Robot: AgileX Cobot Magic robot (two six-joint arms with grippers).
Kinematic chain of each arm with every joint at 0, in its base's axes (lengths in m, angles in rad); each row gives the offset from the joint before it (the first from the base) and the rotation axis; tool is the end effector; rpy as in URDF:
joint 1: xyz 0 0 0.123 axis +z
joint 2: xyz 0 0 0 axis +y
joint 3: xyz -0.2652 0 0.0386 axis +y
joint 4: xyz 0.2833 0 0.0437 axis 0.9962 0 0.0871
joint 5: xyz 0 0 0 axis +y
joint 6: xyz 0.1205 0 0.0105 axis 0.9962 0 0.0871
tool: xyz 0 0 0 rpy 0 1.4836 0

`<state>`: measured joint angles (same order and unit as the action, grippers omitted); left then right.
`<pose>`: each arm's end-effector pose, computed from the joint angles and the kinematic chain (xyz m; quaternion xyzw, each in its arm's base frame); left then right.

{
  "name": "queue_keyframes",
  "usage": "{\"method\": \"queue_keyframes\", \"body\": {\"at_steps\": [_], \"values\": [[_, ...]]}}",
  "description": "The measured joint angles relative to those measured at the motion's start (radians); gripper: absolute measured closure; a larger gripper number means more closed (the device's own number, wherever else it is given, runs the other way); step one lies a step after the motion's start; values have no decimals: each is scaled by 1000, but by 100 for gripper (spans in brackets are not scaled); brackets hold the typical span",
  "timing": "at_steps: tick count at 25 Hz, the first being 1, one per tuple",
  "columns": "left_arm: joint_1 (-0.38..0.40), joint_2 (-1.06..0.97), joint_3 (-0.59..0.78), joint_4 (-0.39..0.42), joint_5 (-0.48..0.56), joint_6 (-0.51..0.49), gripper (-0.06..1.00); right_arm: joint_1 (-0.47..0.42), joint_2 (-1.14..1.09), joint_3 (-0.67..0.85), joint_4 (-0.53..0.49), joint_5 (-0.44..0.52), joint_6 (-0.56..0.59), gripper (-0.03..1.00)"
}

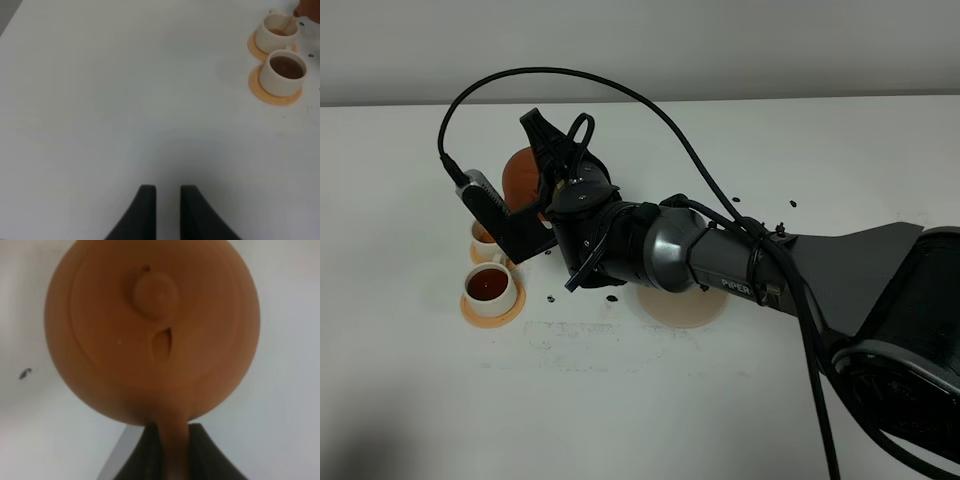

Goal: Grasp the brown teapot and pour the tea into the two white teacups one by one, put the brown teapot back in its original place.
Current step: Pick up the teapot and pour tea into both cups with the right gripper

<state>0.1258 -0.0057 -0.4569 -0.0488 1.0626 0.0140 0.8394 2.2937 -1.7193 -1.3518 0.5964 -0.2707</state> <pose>0.0740 0.0042 0.2664 -0.0477 0.8617 0.0109 0.5050 0.4150 0.3631 0.1192 -0.7539 0.4234 -0.3944 0.3113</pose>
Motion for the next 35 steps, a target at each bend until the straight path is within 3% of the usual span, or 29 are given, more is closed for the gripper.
{"method": "queue_keyframes", "body": {"at_steps": [35], "values": [[0, 0, 0, 0, 0, 1, 83, 0, 0, 0, -80, -32, 0, 88]]}}
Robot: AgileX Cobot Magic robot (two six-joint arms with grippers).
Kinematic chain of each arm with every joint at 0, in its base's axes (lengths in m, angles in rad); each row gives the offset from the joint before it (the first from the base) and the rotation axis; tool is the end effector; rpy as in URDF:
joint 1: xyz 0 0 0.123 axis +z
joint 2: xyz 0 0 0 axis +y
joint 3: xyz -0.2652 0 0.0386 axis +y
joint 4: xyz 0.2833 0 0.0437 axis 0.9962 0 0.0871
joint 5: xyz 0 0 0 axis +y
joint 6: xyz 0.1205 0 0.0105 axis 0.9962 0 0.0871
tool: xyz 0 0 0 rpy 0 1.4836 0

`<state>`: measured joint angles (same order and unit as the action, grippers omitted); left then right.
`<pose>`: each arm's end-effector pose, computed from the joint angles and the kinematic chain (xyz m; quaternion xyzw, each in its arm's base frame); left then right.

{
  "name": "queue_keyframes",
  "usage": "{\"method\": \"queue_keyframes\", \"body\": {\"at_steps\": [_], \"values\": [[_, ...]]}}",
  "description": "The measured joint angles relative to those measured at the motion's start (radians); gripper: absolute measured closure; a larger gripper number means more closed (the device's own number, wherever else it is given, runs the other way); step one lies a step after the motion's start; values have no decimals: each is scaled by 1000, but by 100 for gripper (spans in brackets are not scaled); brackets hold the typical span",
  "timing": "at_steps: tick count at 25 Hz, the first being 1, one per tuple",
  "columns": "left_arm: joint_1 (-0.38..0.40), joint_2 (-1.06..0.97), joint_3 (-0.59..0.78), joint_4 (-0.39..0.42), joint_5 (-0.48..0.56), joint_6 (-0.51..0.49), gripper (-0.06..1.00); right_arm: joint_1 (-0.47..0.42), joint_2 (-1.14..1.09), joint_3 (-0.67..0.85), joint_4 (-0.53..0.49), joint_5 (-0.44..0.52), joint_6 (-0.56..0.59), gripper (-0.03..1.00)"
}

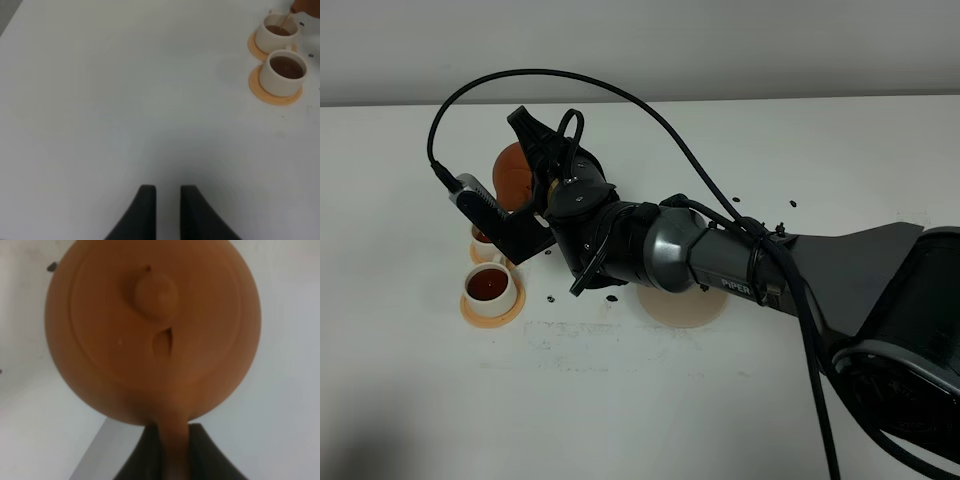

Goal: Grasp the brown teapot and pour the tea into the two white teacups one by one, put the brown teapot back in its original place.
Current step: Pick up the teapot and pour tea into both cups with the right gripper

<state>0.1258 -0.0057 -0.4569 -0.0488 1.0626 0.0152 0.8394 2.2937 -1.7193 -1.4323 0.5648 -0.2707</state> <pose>0.0740 0.0042 0.2664 -0.0472 0.8618 0.0112 0.5050 0.4165 0.3680 0.1234 -0.7631 0.3847 -0.4082 0.3209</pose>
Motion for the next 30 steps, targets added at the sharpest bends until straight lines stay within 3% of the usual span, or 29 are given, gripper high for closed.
{"method": "queue_keyframes", "body": {"at_steps": [30], "values": [[0, 0, 0, 0, 0, -2, 83, 0, 0, 0, -102, -15, 0, 88]]}}
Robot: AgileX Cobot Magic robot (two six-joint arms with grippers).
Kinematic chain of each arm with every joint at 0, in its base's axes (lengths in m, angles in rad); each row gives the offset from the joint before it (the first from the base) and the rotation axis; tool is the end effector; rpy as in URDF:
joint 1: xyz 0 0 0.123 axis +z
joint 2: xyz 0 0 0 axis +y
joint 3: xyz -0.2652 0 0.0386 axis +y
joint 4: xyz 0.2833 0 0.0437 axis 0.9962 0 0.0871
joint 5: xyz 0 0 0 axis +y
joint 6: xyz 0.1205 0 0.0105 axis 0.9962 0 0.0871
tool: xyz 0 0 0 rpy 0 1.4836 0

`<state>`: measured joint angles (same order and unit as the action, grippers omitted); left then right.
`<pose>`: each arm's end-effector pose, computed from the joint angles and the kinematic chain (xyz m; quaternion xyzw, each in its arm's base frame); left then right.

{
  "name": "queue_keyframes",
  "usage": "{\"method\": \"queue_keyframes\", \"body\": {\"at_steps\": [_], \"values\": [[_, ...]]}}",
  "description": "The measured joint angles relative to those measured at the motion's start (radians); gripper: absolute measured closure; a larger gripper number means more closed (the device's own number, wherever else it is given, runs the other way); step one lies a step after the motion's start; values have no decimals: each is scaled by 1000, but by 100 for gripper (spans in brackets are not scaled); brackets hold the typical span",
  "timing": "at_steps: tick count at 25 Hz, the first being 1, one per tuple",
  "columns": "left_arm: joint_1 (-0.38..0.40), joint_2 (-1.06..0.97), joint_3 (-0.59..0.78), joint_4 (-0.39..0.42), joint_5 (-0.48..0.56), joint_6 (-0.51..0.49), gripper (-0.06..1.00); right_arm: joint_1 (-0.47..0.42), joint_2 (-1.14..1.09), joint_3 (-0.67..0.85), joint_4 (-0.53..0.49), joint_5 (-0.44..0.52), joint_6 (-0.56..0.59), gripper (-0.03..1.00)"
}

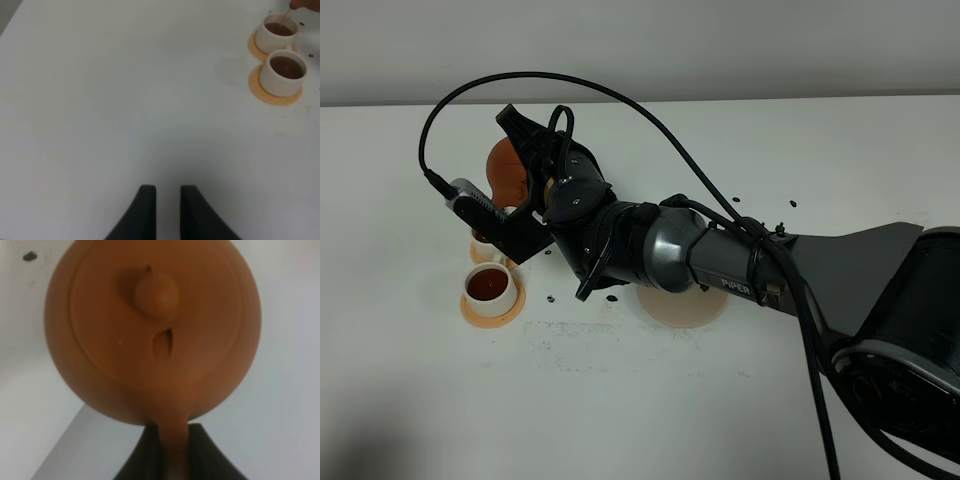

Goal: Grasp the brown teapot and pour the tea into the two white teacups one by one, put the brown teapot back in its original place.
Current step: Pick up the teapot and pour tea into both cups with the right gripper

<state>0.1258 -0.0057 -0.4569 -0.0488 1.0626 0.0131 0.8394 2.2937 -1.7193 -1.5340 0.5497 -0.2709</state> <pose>0.0740 0.0042 0.2664 -0.0481 0.8617 0.0107 0.5050 0.4184 0.3716 0.1288 -0.7698 0.3398 -0.4323 0.3242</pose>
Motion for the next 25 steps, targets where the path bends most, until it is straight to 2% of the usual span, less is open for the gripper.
{"method": "queue_keyframes", "body": {"at_steps": [25], "values": [[0, 0, 0, 0, 0, 1, 83, 0, 0, 0, -53, -6, -34, 88]]}}
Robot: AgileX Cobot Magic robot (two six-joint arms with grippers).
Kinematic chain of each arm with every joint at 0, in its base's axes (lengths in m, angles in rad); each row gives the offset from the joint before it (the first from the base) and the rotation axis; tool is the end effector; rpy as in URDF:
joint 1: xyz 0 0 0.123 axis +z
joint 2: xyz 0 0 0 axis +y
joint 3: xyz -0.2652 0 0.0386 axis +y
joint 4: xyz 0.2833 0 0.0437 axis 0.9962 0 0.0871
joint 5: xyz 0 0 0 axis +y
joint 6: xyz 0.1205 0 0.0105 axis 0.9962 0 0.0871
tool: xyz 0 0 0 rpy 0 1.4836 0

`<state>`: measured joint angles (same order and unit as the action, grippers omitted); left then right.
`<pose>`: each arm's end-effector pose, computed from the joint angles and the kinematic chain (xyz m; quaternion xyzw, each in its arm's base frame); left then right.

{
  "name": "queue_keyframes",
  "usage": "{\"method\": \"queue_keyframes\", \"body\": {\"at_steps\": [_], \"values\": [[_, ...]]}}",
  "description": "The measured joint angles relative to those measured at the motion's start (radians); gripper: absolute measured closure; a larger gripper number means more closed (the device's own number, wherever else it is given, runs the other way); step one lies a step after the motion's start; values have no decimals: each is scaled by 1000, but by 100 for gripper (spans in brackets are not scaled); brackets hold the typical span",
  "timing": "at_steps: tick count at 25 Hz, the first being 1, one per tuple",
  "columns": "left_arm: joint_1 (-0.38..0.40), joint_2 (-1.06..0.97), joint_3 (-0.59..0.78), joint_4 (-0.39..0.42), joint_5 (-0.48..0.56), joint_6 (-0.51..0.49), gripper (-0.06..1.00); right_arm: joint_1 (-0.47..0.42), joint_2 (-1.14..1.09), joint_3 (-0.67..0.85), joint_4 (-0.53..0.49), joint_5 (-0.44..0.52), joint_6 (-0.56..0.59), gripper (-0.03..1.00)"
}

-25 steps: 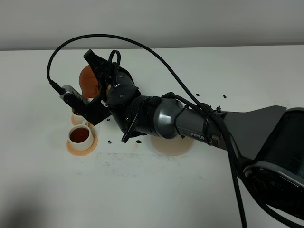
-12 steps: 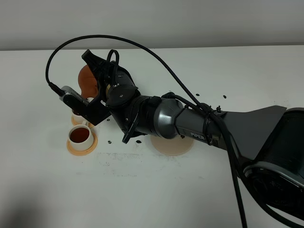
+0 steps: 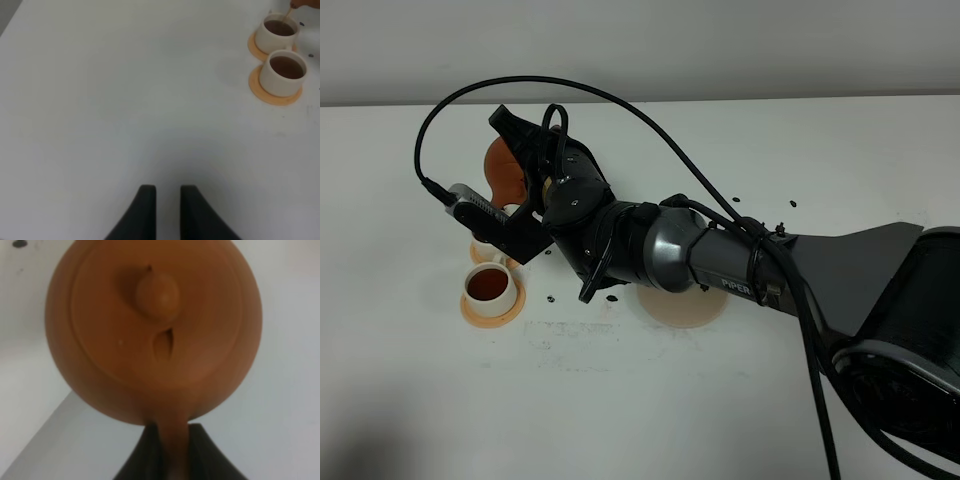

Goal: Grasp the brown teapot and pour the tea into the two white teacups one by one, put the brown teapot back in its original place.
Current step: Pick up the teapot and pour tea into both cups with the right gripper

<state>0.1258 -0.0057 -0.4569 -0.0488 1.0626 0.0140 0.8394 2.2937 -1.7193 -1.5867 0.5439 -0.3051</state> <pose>0.0740 0.0042 0.2664 -0.0477 0.8617 0.0109 0.5050 0.4192 0.3734 0.1315 -0.7776 0.3033 -0.4503 0.3171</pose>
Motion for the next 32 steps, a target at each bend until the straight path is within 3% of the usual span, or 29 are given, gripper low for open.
{"method": "queue_keyframes", "body": {"at_steps": [10, 19, 25, 28, 32], "values": [[0, 0, 0, 0, 0, 1, 83, 0, 0, 0, 42, 0, -4, 88], [0, 0, 0, 0, 0, 1, 83, 0, 0, 0, 270, 28, 0, 88], [0, 0, 0, 0, 0, 1, 83, 0, -22, 0, 363, 51, 0, 88], [0, 0, 0, 0, 0, 1, 83, -1, -82, 0, 474, 52, 8, 88], [0, 0, 0, 0, 0, 1, 83, -23, -156, -5, 713, 53, 17, 88]]}}
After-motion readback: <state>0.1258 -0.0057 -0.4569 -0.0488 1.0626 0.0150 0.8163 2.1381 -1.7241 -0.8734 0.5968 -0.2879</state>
